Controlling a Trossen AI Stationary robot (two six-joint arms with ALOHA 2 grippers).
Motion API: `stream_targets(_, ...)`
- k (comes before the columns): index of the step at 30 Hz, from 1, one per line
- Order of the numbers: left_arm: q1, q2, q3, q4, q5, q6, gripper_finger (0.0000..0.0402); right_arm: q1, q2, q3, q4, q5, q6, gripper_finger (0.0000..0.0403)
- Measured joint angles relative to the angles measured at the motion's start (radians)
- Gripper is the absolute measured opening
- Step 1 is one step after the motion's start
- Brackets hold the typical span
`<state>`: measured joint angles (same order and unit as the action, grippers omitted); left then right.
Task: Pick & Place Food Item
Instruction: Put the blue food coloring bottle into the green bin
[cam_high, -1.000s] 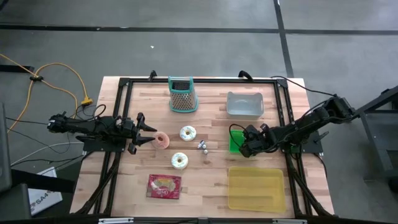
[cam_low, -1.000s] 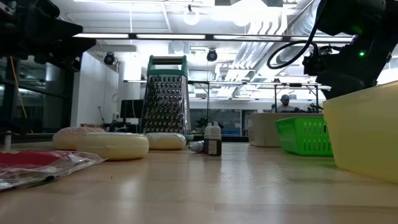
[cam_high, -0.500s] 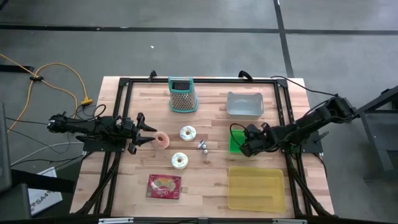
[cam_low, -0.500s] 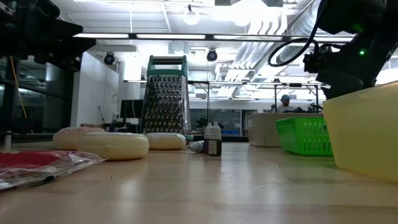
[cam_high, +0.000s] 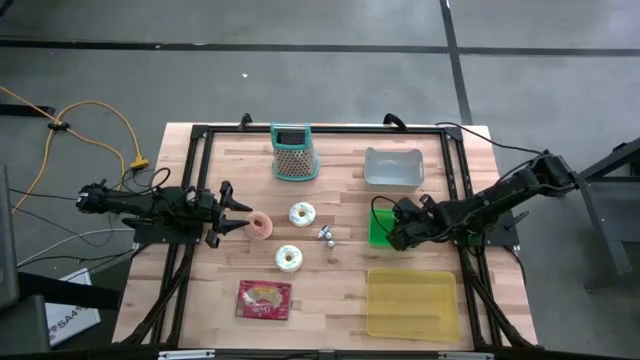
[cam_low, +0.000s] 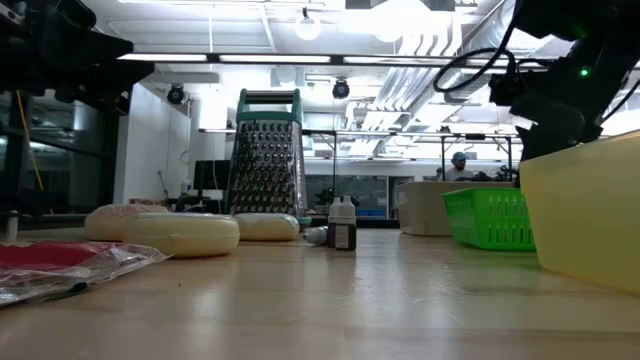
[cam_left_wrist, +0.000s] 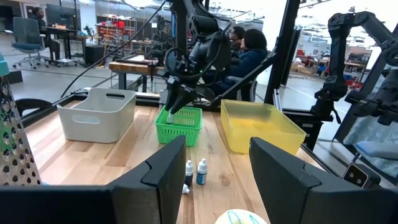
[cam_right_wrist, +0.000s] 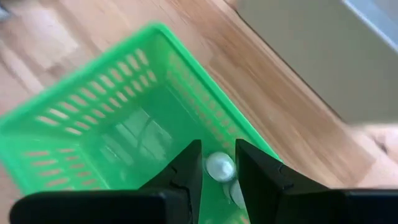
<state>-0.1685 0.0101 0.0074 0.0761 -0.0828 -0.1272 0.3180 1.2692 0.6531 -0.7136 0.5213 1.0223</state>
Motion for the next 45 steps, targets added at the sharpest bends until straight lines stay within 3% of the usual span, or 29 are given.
stream_targets(8,0.000,0.000,0.000,0.000,0.000,0.000,0.0170,-0.006,-0.006,0.110,0.091,0.006,-0.262,0.0084)
stream_targets(19,0.000,0.000,0.000,0.000,0.000,0.000,0.0170,-0.057,0.070,0.199,0.350,-0.147,-0.597,0.0084)
stream_targets(24,0.000,0.000,0.000,0.000,0.000,0.000,0.0170,-0.078,0.162,0.270,0.389,-0.214,-0.662,0.0084)
stream_targets(35,0.000,0.000,0.000,0.000,0.000,0.000,0.0170,-0.079,0.402,0.427,0.397,-0.245,-0.712,0.0089)
stream_targets(45,0.000,0.000,0.000,0.000,0.000,0.000,0.0170,-0.069,0.491,0.456,0.410,-0.267,-0.630,0.0163)
